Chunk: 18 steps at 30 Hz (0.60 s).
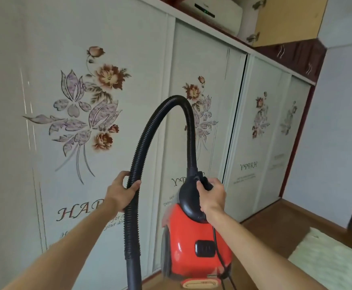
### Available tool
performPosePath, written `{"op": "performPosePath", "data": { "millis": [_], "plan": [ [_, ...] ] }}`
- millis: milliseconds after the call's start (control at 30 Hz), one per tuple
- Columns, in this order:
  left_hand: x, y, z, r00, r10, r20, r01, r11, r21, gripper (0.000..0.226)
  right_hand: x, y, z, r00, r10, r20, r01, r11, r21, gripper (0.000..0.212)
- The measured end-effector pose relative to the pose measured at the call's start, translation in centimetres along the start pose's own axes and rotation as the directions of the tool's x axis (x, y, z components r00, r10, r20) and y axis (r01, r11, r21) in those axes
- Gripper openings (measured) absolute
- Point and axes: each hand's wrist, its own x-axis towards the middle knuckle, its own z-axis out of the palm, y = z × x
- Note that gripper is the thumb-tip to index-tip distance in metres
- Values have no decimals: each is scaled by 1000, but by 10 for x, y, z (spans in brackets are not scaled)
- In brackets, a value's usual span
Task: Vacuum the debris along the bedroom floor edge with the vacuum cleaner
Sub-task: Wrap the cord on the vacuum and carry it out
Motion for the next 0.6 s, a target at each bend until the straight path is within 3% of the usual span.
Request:
{"op": "performPosePath", "data": {
  "millis": [600],
  "plan": [
    [213, -4, 120, 970, 6, 243, -16, 999, 37, 37, 186, 70, 47, 986, 141, -91, -148, 986, -78, 14]
  ]
}}
